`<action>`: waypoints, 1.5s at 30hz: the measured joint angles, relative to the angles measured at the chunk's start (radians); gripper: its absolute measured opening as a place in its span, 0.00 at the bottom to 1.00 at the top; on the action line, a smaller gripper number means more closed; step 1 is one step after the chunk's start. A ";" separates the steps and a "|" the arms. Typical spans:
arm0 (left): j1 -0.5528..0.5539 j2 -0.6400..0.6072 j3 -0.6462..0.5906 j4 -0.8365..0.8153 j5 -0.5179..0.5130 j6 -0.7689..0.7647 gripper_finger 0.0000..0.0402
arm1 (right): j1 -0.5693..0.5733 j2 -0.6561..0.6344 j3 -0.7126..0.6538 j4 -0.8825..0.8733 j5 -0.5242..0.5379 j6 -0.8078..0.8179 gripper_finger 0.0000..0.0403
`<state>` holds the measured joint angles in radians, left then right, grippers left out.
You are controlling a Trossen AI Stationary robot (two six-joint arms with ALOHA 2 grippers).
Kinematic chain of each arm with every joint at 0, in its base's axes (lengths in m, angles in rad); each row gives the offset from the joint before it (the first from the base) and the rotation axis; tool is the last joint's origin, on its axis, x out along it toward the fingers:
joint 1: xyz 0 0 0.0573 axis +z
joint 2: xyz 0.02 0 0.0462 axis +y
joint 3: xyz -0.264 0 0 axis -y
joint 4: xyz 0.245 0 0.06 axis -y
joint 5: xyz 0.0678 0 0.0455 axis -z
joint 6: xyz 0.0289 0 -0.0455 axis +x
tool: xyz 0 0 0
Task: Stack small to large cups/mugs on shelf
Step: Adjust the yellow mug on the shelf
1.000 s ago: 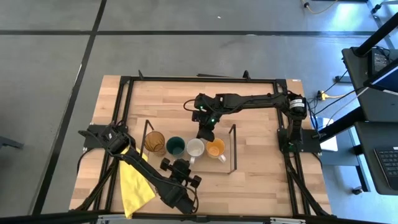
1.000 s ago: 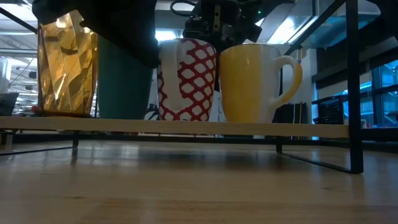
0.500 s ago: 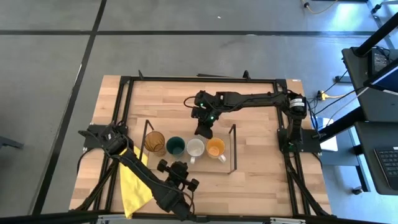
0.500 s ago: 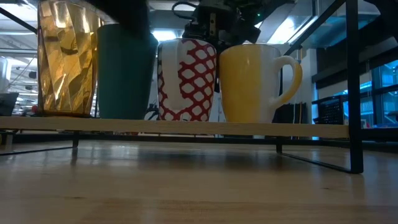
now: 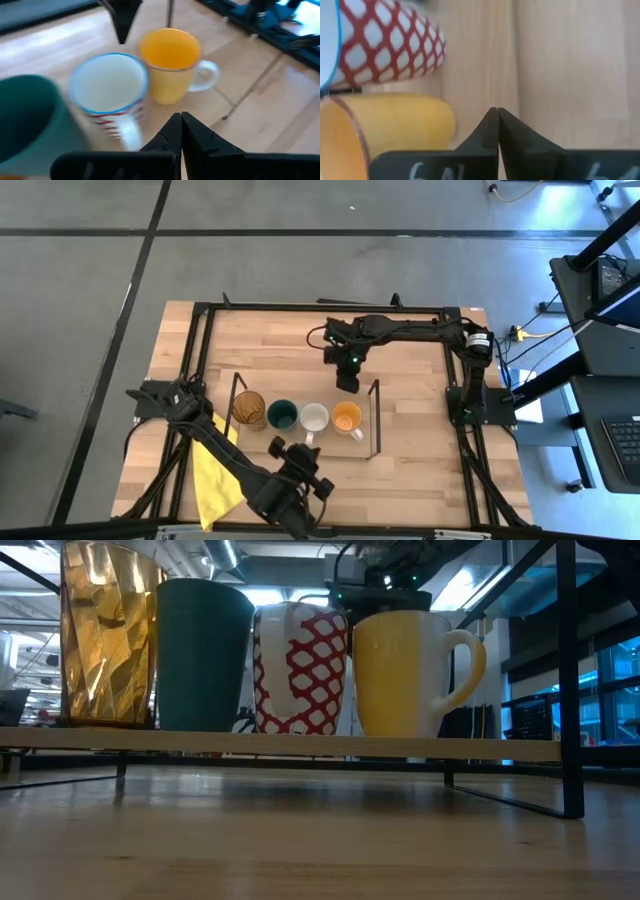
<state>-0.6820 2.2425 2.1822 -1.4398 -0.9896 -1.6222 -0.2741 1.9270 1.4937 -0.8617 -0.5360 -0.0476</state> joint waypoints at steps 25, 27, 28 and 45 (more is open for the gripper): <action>0.120 0.000 -0.205 0.451 -0.078 0.140 0.00 | 0.108 0.000 0.001 -0.093 -0.006 -0.077 0.04; 0.127 0.000 -0.213 0.475 -0.073 0.142 0.00 | 0.108 0.000 0.001 -0.106 -0.006 -0.093 0.03; 0.129 0.000 -0.217 0.479 -0.070 0.143 0.00 | 0.108 0.000 0.001 -0.112 -0.006 -0.094 0.02; 0.167 0.000 -0.218 0.507 -0.056 0.191 0.00 | 0.108 -0.040 0.002 -0.159 -0.007 -0.119 0.02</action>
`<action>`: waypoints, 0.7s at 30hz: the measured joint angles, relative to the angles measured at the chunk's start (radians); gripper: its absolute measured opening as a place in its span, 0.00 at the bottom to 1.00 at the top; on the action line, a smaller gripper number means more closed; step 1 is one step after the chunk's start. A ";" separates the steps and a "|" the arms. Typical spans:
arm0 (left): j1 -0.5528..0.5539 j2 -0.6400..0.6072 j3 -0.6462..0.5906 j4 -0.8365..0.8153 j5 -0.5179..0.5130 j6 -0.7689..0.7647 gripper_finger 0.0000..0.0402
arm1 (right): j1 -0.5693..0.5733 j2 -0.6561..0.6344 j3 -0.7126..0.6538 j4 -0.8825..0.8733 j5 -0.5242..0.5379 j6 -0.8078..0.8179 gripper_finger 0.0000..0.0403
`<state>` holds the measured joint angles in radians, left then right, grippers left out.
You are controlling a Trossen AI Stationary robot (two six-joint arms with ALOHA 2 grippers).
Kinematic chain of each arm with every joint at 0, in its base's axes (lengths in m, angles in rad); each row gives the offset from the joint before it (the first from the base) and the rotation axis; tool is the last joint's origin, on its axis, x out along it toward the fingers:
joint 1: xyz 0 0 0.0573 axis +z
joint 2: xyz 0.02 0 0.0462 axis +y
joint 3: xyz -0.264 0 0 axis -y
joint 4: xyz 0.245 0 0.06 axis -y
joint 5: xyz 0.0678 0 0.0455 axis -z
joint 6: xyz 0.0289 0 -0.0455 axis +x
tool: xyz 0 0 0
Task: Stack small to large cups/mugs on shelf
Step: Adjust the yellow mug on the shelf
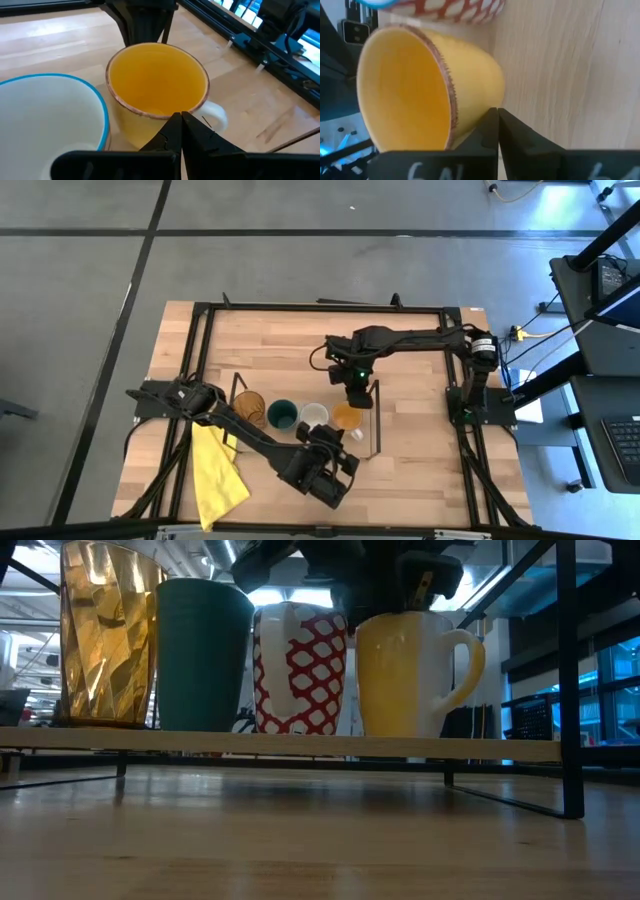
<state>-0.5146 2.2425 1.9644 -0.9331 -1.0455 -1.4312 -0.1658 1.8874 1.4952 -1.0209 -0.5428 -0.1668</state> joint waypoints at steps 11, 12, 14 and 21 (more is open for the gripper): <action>0.003 0.000 0.000 0.024 0.010 0.028 0.00 | 0.009 0.000 0.000 -0.103 -0.001 -0.045 0.01; 0.002 0.000 0.000 0.028 0.010 0.028 0.00 | 0.011 0.000 0.000 -0.111 -0.001 -0.048 0.02; -0.004 0.000 0.000 0.030 0.010 0.028 0.00 | 0.015 0.000 0.000 -0.122 -0.004 -0.048 0.03; -0.010 0.000 0.000 0.031 0.012 0.027 0.00 | 0.037 0.000 0.000 -0.127 -0.007 -0.048 0.01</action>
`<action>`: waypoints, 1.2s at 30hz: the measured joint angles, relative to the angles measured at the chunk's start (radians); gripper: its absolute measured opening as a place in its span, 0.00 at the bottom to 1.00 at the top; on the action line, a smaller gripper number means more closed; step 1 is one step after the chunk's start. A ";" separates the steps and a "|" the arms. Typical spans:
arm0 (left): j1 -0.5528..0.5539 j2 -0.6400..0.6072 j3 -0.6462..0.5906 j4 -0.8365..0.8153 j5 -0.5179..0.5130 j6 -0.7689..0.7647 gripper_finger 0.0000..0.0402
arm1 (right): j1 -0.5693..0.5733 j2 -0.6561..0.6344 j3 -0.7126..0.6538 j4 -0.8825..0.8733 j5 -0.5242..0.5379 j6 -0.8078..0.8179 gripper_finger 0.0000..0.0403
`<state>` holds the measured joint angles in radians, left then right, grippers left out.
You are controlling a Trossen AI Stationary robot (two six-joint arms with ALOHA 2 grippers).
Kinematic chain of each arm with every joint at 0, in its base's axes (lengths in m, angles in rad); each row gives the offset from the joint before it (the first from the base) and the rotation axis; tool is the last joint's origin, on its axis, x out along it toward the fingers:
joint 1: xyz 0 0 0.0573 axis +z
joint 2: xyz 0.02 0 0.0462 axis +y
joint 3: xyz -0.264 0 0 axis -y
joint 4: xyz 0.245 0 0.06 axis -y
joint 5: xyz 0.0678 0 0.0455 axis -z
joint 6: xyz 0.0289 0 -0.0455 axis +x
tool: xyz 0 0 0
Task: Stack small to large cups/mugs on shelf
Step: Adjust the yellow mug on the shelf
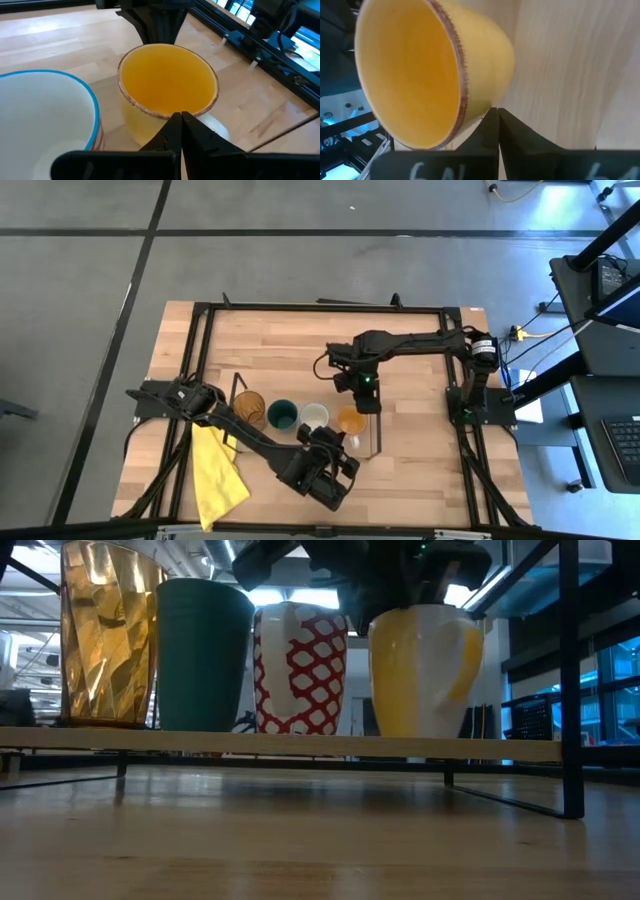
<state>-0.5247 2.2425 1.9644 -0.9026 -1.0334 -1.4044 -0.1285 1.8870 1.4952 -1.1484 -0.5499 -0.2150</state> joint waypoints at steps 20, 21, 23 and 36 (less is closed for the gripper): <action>-0.011 0.000 0.000 0.055 -0.019 0.001 0.00 | -0.012 -0.020 -0.001 0.036 0.141 -0.063 0.01; -0.014 0.000 0.001 0.063 -0.019 0.002 0.00 | -0.016 -0.024 -0.001 0.050 0.151 -0.068 0.01; -0.024 0.000 0.014 0.065 -0.019 0.008 0.00 | -0.027 -0.036 -0.001 0.097 0.158 -0.070 0.02; -0.029 0.000 0.040 0.275 0.102 0.260 0.00 | -0.101 -0.064 0.016 0.100 0.158 -0.106 0.02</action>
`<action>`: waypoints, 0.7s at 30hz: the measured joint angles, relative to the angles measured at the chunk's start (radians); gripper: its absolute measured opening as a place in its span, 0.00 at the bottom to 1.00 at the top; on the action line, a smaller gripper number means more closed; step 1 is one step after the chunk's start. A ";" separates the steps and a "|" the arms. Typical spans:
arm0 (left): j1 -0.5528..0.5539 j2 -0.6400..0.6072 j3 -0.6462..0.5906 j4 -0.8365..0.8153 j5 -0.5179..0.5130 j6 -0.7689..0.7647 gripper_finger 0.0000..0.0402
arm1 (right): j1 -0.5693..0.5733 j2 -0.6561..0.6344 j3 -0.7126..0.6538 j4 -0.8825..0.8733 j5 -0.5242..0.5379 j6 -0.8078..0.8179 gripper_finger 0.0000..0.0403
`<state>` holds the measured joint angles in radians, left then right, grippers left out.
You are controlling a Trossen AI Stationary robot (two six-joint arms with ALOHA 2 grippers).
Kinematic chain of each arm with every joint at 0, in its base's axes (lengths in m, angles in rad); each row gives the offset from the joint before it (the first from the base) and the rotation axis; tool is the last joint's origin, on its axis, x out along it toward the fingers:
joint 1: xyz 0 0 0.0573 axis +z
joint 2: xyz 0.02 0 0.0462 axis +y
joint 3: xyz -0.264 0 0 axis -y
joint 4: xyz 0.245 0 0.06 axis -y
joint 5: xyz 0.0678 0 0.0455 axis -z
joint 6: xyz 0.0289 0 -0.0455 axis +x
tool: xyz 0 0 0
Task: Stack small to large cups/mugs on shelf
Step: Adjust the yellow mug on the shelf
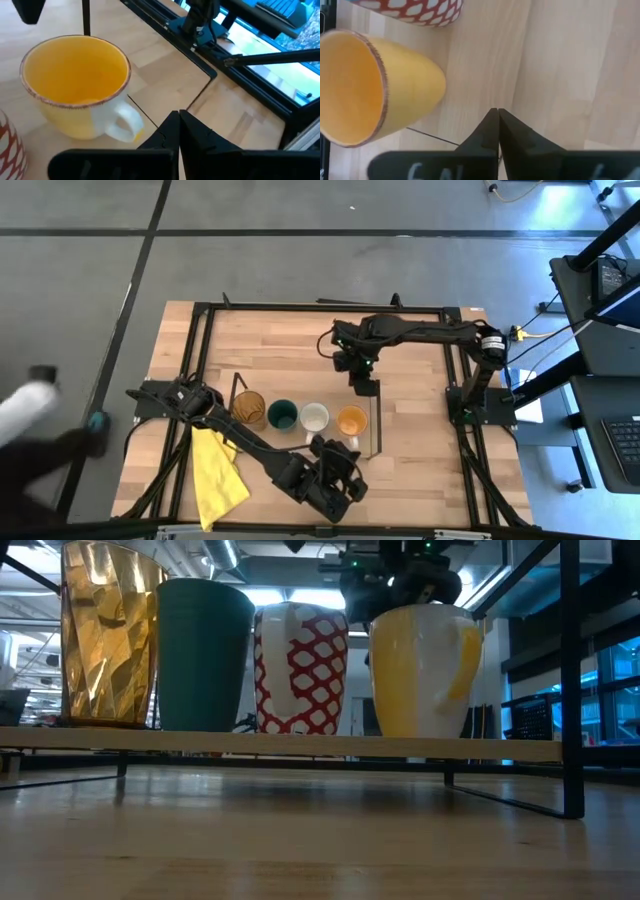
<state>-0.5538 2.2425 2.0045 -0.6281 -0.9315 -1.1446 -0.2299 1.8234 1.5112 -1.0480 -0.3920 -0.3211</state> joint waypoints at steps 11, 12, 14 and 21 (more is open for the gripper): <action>0.039 0.025 0.001 0.064 0.065 -0.023 0.00 | -0.004 -0.010 0.011 -0.003 0.000 -0.014 0.01; 0.040 0.026 0.001 0.066 0.072 -0.029 0.00 | -0.004 -0.010 0.011 -0.003 -0.001 -0.014 0.02; 0.045 0.033 0.001 0.072 0.075 -0.046 0.00 | -0.004 -0.010 0.011 -0.005 0.000 -0.015 0.03; 0.049 0.078 0.001 0.067 0.118 -0.138 0.00 | -0.004 -0.010 0.011 -0.004 -0.001 -0.021 0.02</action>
<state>-0.5047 2.3200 2.0051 -0.5613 -0.8139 -1.2829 -0.2337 1.8137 1.5219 -1.0523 -0.3927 -0.3426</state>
